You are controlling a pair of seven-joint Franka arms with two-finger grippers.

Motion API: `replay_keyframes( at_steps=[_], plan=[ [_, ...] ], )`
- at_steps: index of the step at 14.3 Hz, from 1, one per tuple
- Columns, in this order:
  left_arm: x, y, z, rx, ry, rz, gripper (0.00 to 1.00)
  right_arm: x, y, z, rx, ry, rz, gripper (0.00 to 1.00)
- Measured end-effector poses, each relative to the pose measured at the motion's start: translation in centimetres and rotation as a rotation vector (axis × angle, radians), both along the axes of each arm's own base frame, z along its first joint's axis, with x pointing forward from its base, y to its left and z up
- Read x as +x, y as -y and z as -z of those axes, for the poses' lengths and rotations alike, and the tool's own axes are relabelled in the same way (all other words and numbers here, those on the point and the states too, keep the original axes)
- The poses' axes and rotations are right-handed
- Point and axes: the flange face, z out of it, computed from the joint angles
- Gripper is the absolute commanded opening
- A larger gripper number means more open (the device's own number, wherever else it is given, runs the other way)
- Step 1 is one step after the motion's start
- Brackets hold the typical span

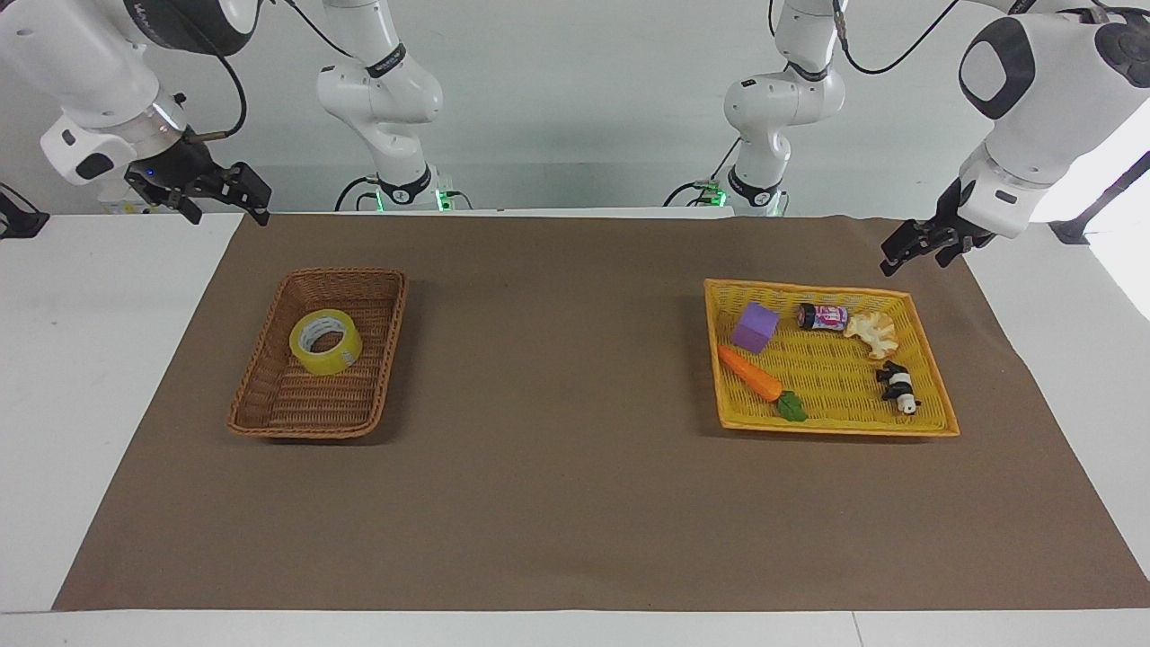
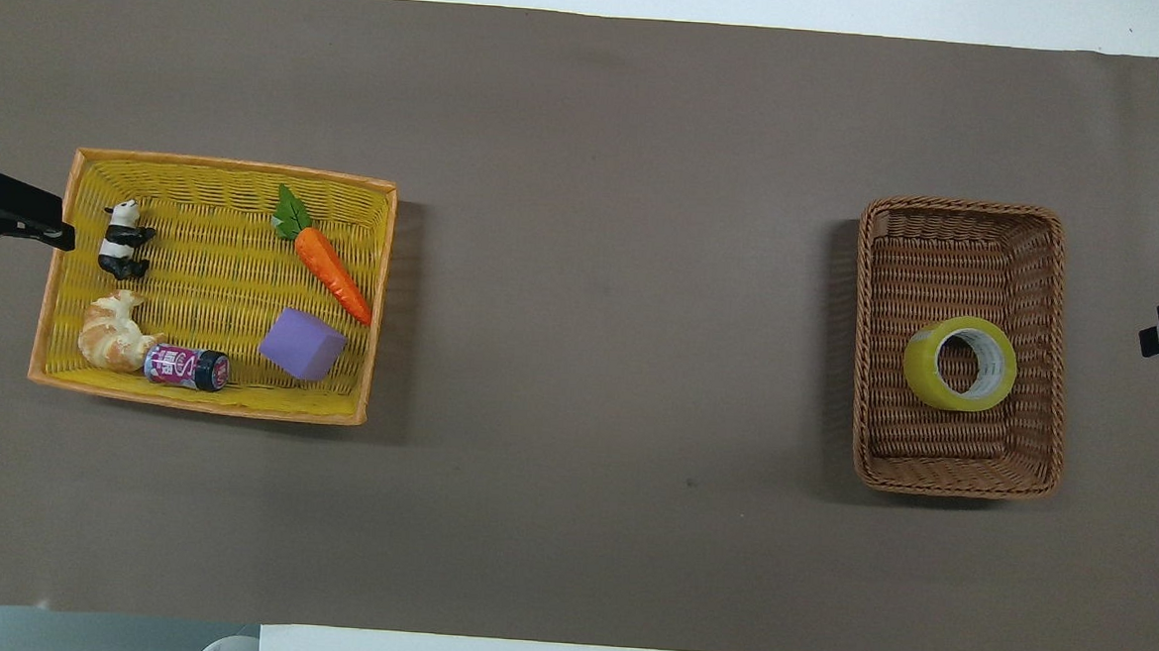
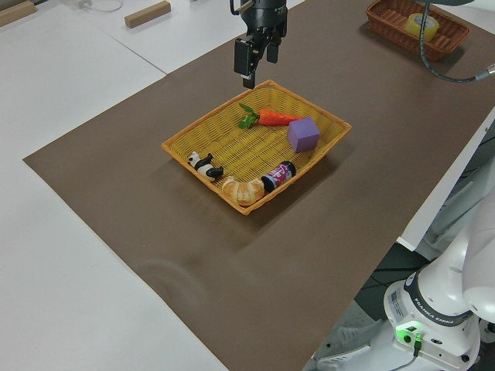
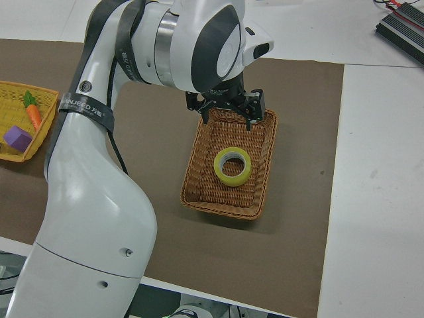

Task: Move tape to another basket

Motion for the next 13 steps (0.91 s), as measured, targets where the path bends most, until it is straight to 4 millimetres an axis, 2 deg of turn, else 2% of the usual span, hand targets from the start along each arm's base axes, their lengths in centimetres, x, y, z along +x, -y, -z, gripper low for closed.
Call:
replay_keyframes(
  at_steps=[3,8,13],
  plan=[
    [0.0,0.0,0.0,0.005,0.001,0.007,1.00,1.0,0.1,1.2,-0.003,-0.020,0.000,1.00],
    [0.0,1.0,0.0,0.006,0.001,0.029,1.00,1.3,0.3,-0.2,-0.016,0.011,0.000,1.00],
    [0.0,1.6,0.0,0.005,0.003,0.048,1.00,1.3,0.2,-0.4,-0.019,0.015,-0.003,1.00]
  ],
)
